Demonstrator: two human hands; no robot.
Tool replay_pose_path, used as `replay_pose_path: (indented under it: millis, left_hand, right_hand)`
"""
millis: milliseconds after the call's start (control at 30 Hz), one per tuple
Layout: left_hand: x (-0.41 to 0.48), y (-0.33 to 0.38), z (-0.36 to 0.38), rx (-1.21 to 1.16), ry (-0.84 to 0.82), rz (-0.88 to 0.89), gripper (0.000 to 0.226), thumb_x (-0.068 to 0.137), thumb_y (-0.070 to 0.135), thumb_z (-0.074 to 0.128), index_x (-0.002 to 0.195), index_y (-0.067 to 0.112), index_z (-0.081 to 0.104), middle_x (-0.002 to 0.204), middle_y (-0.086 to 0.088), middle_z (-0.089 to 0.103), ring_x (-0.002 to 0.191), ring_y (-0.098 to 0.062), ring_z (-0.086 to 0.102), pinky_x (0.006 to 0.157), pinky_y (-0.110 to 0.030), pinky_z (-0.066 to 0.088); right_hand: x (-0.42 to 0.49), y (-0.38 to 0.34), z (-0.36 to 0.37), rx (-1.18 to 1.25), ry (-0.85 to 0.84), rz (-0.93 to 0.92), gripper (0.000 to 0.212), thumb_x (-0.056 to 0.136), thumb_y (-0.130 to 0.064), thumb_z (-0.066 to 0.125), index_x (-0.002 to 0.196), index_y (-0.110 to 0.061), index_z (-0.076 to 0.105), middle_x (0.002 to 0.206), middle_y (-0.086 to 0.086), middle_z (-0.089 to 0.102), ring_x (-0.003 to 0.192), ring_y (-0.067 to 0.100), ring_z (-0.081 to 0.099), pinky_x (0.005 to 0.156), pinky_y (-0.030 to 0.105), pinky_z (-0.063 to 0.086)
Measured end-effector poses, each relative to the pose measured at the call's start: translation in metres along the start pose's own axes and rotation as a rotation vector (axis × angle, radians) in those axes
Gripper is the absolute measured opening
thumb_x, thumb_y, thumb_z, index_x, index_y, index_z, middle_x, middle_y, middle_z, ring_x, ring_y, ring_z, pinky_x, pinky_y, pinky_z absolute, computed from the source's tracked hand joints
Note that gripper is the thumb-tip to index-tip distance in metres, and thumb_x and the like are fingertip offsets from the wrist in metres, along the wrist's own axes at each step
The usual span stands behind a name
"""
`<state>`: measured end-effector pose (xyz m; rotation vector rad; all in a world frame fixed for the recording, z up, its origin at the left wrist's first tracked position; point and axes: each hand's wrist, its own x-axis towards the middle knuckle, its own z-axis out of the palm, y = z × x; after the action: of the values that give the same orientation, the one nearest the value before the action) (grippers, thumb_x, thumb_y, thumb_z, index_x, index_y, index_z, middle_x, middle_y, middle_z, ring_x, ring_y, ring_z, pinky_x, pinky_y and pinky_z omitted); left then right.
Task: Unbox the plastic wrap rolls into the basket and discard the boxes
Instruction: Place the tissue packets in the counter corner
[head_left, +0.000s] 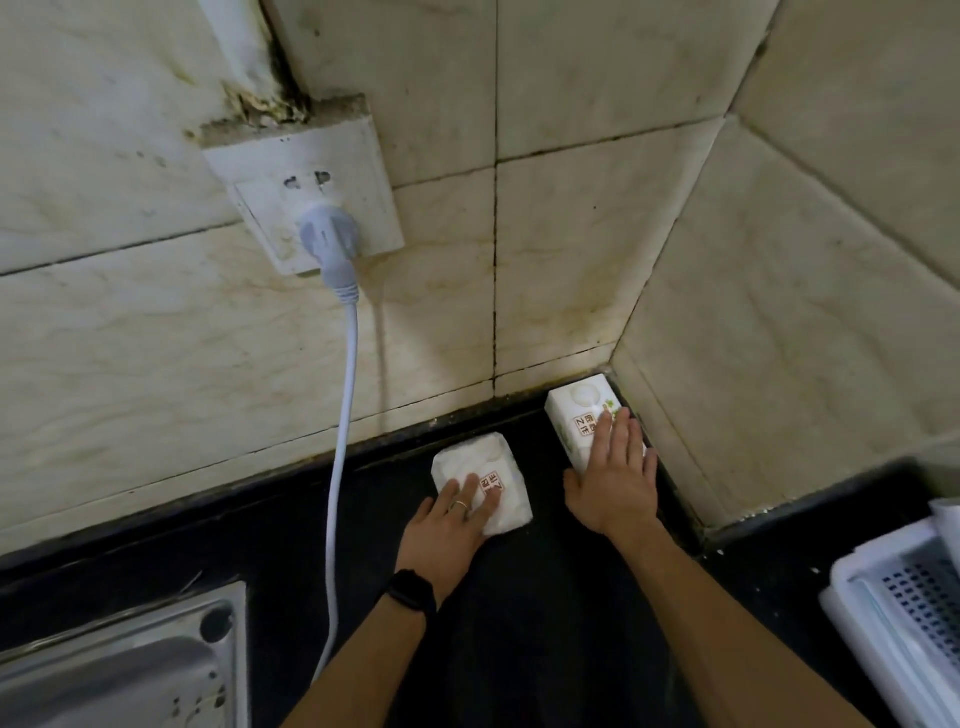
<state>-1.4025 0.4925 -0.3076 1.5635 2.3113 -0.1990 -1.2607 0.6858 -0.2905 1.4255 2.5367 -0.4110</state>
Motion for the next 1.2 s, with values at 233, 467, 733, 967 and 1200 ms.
replay_pose_path:
  millis: [233, 467, 733, 967, 1200]
  left_hand:
    - [0.001, 0.01, -0.034, -0.04, 0.071, 0.007, 0.059, 0.106, 0.038, 0.03, 0.157, 0.033, 0.001, 0.166, 0.003, 0.014, 0.149, -0.024, 0.02, 0.118, -0.04, 0.028]
    - [0.021, 0.056, -0.091, -0.026, 0.375, 0.172, 0.062, 0.102, 0.032, 0.05, 0.157, 0.023, 0.023, 0.158, -0.001, 0.037, 0.137, -0.028, 0.045, 0.105, -0.042, 0.047]
    - [0.071, 0.119, -0.104, 0.218, 0.331, 0.252, 0.055, 0.094, 0.032, 0.062, 0.145, 0.018, 0.047, 0.147, -0.01, 0.05, 0.116, -0.031, 0.06, 0.08, -0.042, 0.056]
    - [0.087, 0.124, -0.079, 0.18, 0.25, 0.203, 0.062, 0.101, 0.044, 0.041, 0.156, 0.023, 0.023, 0.16, -0.008, 0.026, 0.135, -0.04, 0.033, 0.089, -0.049, 0.046]
    - [0.087, 0.111, -0.08, 0.093, 0.258, 0.253, 0.061, 0.096, 0.041, 0.055, 0.152, 0.024, 0.036, 0.16, -0.006, 0.031, 0.135, -0.039, 0.036, 0.092, -0.055, 0.046]
  right_hand:
    - [-0.071, 0.033, -0.024, 0.245, 0.218, -0.192, 0.062, 0.096, -0.041, 0.054, 0.15, -0.014, 0.038, 0.161, 0.006, 0.028, 0.148, 0.023, 0.027, 0.12, 0.039, 0.026]
    - [-0.16, 0.071, 0.051, 0.016, -0.194, -0.115, 0.086, 0.092, -0.071, 0.023, 0.157, -0.024, -0.008, 0.162, -0.001, -0.026, 0.148, 0.019, -0.026, 0.121, 0.049, -0.005]
    - [-0.162, 0.079, 0.068, 0.01, -0.297, -0.092, 0.088, 0.087, -0.077, 0.013, 0.147, -0.032, -0.034, 0.153, -0.006, -0.044, 0.141, 0.018, -0.04, 0.115, 0.052, -0.02]
    - [-0.162, 0.076, 0.082, 0.009, -0.251, -0.057, 0.086, 0.084, -0.08, 0.0, 0.147, -0.032, -0.034, 0.151, -0.008, -0.047, 0.137, 0.015, -0.046, 0.112, 0.053, -0.027]
    - [-0.163, 0.077, 0.084, 0.015, -0.205, -0.061, 0.09, 0.083, -0.083, 0.002, 0.148, -0.031, -0.032, 0.152, -0.005, -0.045, 0.137, 0.015, -0.046, 0.112, 0.053, -0.027]
